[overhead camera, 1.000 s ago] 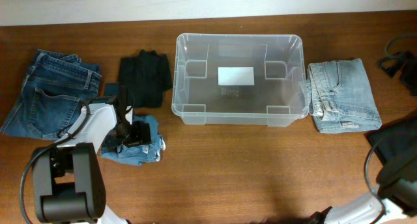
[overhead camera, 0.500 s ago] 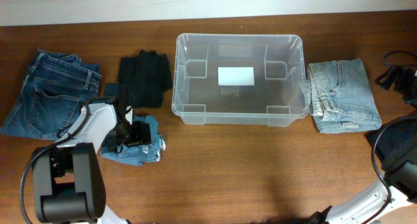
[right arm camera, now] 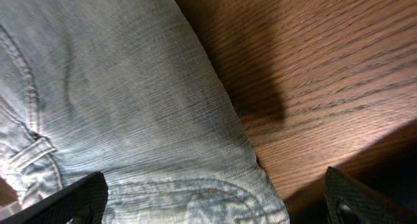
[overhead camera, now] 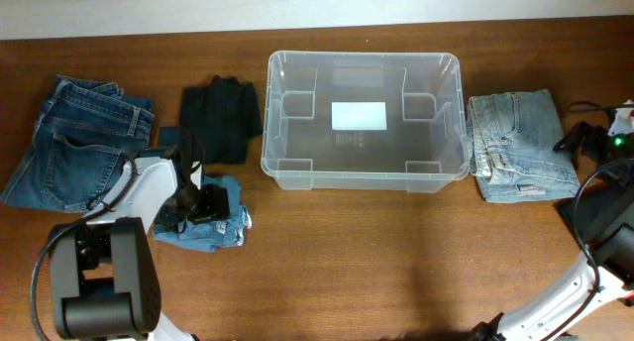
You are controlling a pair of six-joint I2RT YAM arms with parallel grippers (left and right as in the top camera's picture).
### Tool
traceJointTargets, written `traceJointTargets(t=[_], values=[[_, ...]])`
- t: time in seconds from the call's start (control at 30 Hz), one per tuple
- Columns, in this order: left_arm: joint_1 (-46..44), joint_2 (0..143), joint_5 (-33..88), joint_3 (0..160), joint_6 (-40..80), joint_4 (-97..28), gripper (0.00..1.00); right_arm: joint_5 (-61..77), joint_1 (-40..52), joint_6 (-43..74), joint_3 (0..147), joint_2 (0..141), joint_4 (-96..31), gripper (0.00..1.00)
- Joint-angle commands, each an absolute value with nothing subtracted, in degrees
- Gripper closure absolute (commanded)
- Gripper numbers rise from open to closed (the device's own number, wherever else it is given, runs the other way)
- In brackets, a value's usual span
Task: Pack container
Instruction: 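Move the right gripper over the folded light-blue jeans on the right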
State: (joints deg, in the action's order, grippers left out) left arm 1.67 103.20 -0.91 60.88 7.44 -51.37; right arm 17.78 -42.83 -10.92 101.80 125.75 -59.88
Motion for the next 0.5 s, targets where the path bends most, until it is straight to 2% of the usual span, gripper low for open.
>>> traceJointTargets(t=[0.0,0.43,0.47], values=[[1.50,104.57,-1.28,60.99,6.72,-51.40,0.00,17.28,-43.13,-11.79,101.36,126.93,-60.29,0.02],[1.50,104.57,-1.28,60.99,6.72,-51.40,0.01,17.10,-42.39,-11.79,92.51,127.13,-55.70,0.00],[1.50,104.57,-1.28,60.99,6.72,-51.40,0.00,17.15,-42.37,-11.77,92.51,127.13,-55.90,0.02]])
